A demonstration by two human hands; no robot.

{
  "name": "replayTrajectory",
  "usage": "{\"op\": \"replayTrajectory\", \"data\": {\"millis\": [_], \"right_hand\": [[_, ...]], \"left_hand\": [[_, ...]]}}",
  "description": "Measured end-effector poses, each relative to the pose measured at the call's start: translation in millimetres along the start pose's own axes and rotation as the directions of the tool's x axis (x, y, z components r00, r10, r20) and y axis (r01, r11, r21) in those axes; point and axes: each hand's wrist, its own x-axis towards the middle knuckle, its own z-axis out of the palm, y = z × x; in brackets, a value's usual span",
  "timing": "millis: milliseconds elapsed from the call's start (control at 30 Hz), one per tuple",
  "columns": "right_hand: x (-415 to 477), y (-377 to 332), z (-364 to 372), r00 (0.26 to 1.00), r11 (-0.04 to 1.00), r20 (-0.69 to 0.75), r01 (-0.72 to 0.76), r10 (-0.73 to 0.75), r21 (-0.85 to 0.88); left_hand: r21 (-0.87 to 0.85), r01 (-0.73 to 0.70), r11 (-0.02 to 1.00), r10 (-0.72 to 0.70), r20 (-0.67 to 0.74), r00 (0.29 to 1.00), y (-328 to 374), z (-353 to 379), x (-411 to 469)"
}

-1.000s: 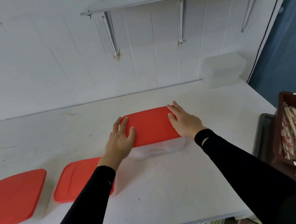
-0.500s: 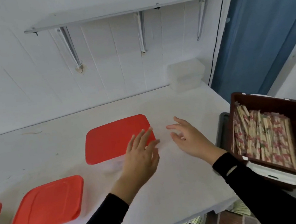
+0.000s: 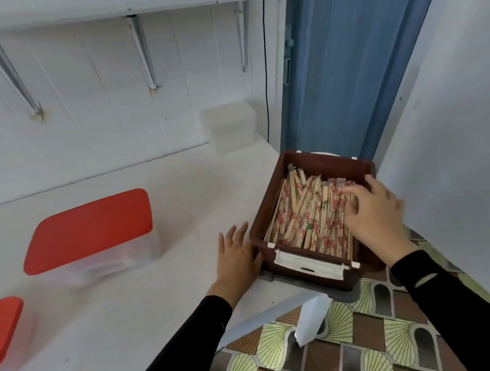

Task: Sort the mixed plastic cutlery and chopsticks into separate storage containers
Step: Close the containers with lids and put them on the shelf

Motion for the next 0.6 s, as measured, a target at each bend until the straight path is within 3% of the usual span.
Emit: {"op": "replayTrajectory", "data": {"millis": [100, 167, 333, 400, 500, 600], "right_hand": [[2.5, 16.5, -6.0, 0.977, 0.958, 0.195, -0.131, 0.082, 0.256], [5.9, 19.9, -6.2, 0.972, 0.919, 0.216, -0.168, 0.094, 0.356], [8.4, 15.3, -4.3, 0.974, 0.811, 0.182, -0.215, 0.136, 0.545], [9.4, 7.5, -5.0, 0.977, 0.796, 0.175, -0.202, 0.123, 0.571], [12.2, -6.6, -4.6, 0.984, 0.801, 0.165, -0.149, 0.064, 0.579], [10.4, -20.6, 2.5, 0.984, 0.797, 0.176, -0.125, 0.024, 0.591]], "left_hand": [[0.021, -0.057, 0.998, 0.058, -0.040, 0.998, 9.6, -6.6, -0.7], [-0.087, -0.067, 0.994, 0.062, -0.062, 0.996, 19.3, -13.2, -1.6], [-0.419, 0.098, 0.903, -0.166, -0.130, 0.978, 1.8, -32.6, 3.3], [-0.474, 0.165, 0.865, -0.275, -0.172, 0.946, -19.7, -53.8, 5.6], [-0.514, 0.217, 0.830, -0.419, -0.316, 0.851, -52.8, -102.1, 1.3], [-0.540, 0.216, 0.813, -0.520, -0.510, 0.685, -80.4, -151.7, -14.3]]}}
